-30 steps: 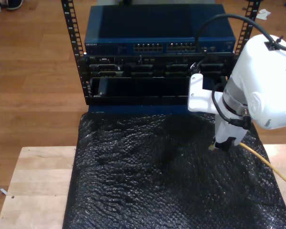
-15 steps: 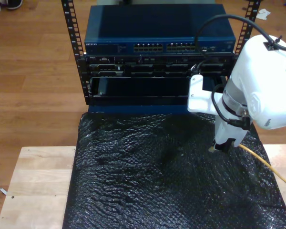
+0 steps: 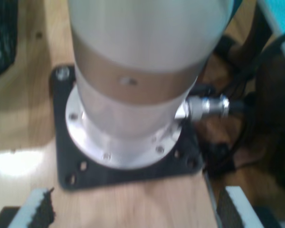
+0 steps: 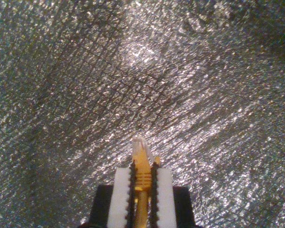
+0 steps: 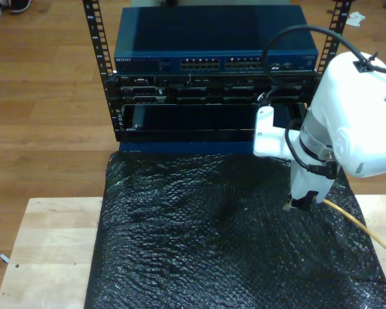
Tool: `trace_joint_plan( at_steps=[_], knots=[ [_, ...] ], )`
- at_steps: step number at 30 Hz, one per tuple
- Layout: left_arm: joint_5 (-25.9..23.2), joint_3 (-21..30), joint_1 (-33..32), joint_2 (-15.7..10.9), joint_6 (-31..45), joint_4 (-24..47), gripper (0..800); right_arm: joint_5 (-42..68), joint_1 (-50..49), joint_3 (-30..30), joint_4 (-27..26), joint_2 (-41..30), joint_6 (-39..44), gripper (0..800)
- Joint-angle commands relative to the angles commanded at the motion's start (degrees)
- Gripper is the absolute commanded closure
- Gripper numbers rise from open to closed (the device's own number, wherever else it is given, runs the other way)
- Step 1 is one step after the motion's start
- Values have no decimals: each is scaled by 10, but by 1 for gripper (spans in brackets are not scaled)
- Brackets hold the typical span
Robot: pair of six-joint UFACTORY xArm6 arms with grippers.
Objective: Grab the cable and plug it in
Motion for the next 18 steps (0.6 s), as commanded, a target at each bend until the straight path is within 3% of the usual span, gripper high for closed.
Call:
trace_joint_plan(
  at_steps=[3, 11, 18],
  knots=[
    [-37, 25, 4, -21, 37, -1, 0, 0, 0, 0, 0, 0, -1, 800],
    [-94, 68, 42, -29, 67, -2, 0, -3, 2, -13, 0, 19, -1, 800],
    [-206, 136, 45, -35, 76, 0, 0, -18, 9, -25, 1, 42, 1, 800]
  ],
)
